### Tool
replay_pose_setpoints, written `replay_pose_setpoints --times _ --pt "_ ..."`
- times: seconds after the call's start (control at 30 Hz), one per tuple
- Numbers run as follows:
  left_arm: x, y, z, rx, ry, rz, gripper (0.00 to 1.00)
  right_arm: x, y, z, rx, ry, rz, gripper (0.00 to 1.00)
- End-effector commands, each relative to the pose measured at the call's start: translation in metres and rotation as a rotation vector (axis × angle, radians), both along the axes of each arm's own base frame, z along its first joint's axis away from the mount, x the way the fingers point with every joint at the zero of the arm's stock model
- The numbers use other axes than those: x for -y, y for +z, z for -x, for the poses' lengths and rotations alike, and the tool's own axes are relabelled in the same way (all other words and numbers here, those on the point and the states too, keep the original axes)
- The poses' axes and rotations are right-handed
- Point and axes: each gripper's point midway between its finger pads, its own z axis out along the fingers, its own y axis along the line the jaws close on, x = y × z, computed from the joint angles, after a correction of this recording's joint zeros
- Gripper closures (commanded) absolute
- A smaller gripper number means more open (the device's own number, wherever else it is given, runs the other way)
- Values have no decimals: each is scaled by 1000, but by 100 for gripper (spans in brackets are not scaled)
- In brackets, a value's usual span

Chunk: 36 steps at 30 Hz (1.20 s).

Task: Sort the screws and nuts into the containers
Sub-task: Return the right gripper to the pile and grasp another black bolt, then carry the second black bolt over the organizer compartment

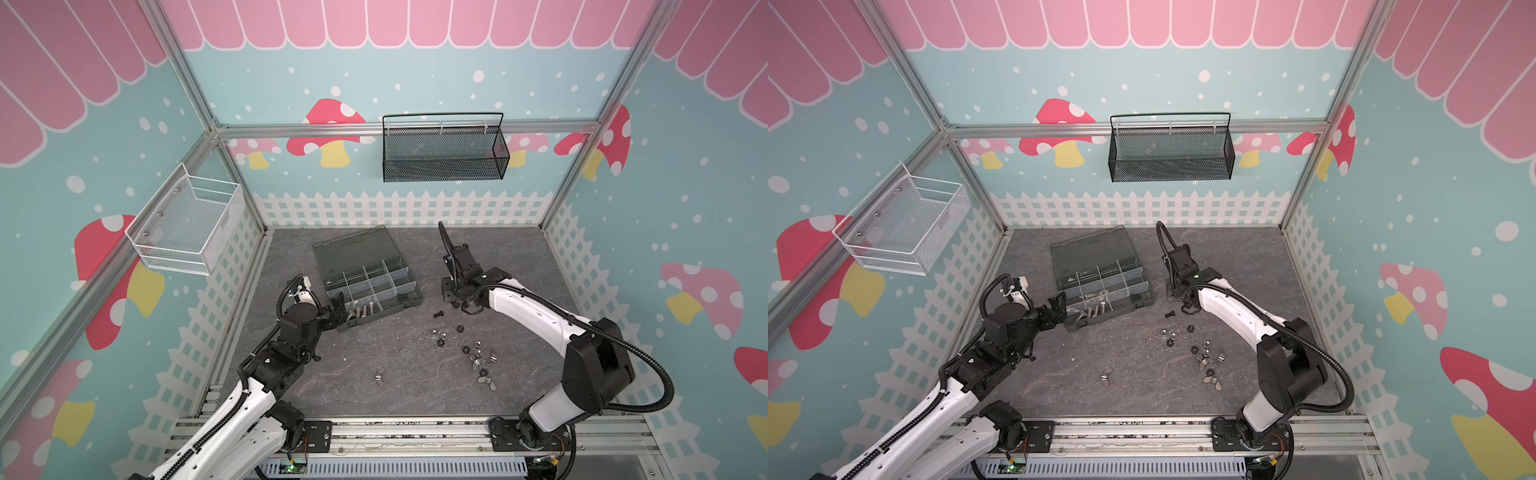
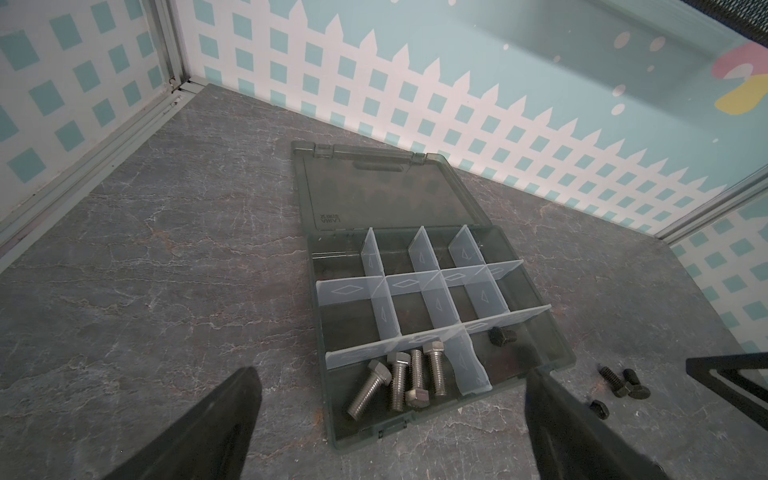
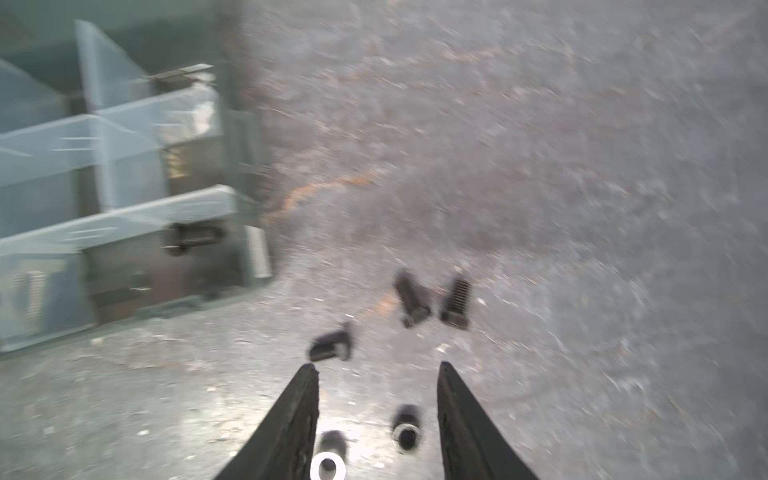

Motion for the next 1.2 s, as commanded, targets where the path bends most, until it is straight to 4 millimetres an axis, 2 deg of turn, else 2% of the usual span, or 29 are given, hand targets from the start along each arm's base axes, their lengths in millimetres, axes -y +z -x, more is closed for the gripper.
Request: replay_pose_setpoints --times 0.0,0.1,0.27,0.53,0.93,1.17 --pt "-4 13 0 25 23 18 1 26 -7 7 -25 -68 -3 52" --pt "-4 12 0 23 24 20 1 41 -15 9 -39 -97 -24 52" --pt "-3 10 -2 14 23 26 1 50 -28 10 -66 -109 -36 51" --pt "-4 7 0 2 31 43 1 41 -53 4 -120 -77 -55 54" --pt "-3 1 -3 -21 32 30 1 52 -78 -10 -164 -102 -6 59" --pt "-2 0 -3 -28 30 24 1 48 -89 -23 -178 -88 -20 60"
